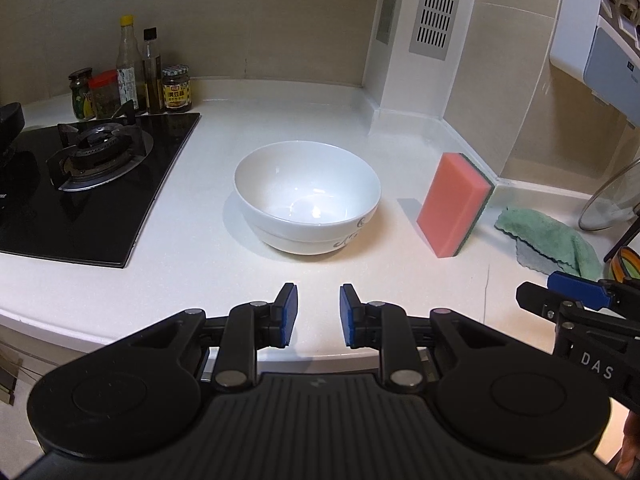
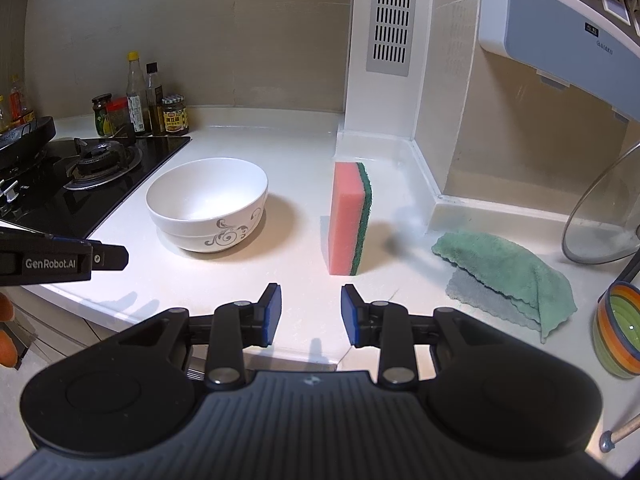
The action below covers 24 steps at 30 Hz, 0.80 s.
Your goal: Clean bowl
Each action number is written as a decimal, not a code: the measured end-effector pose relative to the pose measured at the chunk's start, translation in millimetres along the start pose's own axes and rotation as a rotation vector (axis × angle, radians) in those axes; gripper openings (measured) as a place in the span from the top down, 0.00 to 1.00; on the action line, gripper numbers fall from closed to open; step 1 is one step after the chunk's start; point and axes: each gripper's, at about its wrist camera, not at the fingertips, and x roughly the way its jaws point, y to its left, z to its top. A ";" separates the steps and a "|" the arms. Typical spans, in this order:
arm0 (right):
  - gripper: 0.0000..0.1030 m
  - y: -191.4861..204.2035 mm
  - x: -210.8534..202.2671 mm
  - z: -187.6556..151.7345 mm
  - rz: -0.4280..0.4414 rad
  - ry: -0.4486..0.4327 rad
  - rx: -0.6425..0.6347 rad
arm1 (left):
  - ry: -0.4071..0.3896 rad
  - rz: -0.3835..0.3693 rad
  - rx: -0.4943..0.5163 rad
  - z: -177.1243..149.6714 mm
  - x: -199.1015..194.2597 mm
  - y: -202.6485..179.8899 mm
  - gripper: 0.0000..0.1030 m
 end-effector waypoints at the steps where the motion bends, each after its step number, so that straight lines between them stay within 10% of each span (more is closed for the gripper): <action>1: 0.73 -0.5 0.6 -2.0 0.001 0.000 0.000 | 0.000 -0.001 0.000 -0.7 0.1 0.0 0.73; 24: 0.73 -11.6 -5.4 -36.4 0.017 0.002 -0.002 | 0.027 -0.018 0.006 -7.6 7.6 2.9 0.73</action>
